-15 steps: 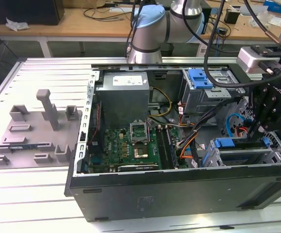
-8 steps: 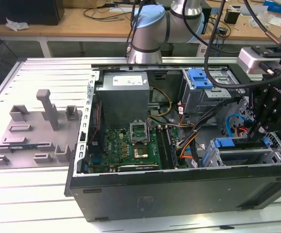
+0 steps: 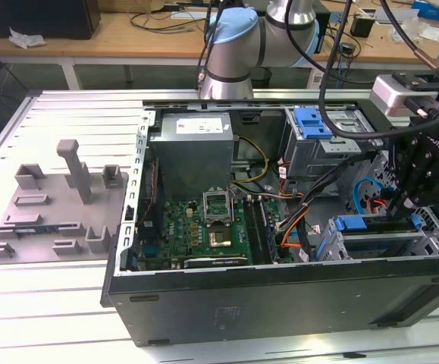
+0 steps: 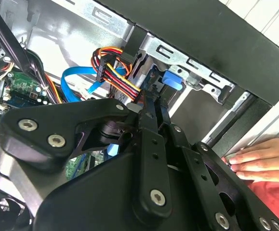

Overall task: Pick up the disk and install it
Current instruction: 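Insert the first disk wire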

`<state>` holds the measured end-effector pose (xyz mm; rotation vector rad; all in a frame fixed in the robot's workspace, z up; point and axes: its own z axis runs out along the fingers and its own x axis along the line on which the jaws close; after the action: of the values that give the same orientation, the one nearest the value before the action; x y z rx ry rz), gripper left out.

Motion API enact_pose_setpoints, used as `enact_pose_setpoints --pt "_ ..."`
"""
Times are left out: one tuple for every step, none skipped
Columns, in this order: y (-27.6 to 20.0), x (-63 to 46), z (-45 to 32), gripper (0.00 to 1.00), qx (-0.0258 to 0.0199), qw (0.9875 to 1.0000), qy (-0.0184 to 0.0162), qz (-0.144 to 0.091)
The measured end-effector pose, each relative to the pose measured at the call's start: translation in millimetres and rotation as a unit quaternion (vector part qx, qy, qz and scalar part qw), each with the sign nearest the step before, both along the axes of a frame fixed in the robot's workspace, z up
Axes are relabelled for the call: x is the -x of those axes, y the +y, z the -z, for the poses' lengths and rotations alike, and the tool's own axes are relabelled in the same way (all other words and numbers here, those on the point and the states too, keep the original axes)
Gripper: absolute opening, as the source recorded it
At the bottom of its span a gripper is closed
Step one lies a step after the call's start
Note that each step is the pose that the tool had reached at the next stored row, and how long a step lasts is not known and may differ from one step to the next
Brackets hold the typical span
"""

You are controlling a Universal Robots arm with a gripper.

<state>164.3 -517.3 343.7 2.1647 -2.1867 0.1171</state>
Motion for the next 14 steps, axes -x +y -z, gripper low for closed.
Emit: enact_pose_setpoints --pt "0.0 0.0 0.2 0.17 0.0 1.0 0.0 0.0" --pt "0.0 0.0 0.4 0.17 0.0 1.0 0.0 0.0" --pt "0.0 0.0 0.5 0.17 0.0 1.0 0.0 0.0" --pt "0.0 0.0 0.6 0.17 0.0 1.0 0.0 0.0" --pt "0.0 0.0 0.8 0.17 0.0 1.0 0.0 0.0" --pt "0.0 0.0 0.9 0.17 0.0 1.0 0.0 0.0" --pt "0.0 0.0 1.1 0.17 0.0 1.0 0.0 0.0" --pt "0.0 0.0 1.2 0.17 0.0001 1.0 0.0 0.0" --pt "0.0 0.0 1.5 0.17 0.0001 1.0 0.0 0.0" --pt "0.0 0.0 1.6 0.17 0.0001 1.0 0.0 -0.001" --pt "0.0 0.0 1.8 0.17 0.0001 1.0 0.0 -0.001" --pt "0.0 0.0 2.1 0.17 0.0001 1.0 0.0 -0.001" --pt "0.0 0.0 2.3 0.17 0.0001 1.0 0.0 -0.001" --pt "0.0 0.0 2.6 0.17 0.0001 1.0 0.0 -0.001"
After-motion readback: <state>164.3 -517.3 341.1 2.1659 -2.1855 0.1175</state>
